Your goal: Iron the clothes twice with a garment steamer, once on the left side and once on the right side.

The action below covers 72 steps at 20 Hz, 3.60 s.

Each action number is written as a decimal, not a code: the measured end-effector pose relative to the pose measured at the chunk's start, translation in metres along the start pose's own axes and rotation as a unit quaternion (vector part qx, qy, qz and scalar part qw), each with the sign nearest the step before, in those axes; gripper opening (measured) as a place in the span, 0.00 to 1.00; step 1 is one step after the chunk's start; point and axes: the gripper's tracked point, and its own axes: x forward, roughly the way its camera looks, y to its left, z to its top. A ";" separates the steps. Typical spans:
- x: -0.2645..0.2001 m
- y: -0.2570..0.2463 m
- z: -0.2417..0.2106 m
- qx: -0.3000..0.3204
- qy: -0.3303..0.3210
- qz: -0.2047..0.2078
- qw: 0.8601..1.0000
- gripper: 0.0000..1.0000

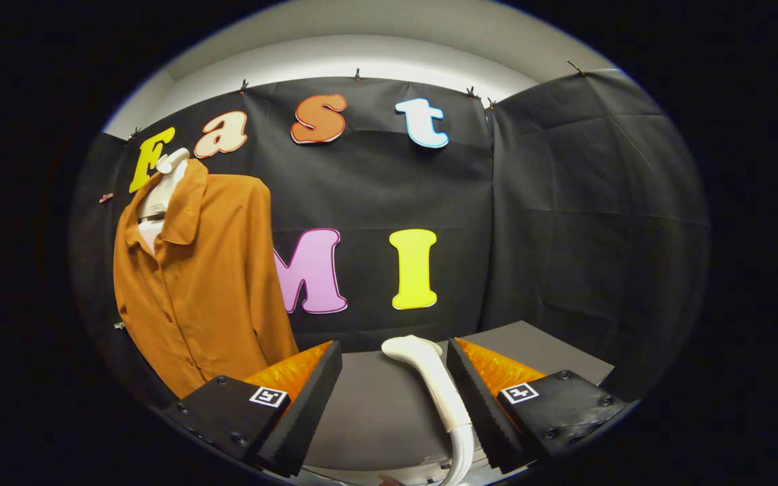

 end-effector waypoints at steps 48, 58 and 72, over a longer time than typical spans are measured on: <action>-0.041 0.007 0.003 0.015 0.065 -0.014 0.998 0.40; -0.101 0.168 0.009 0.004 0.030 0.023 0.999 0.40; -0.065 0.259 -0.027 -0.018 0.069 0.034 0.997 0.40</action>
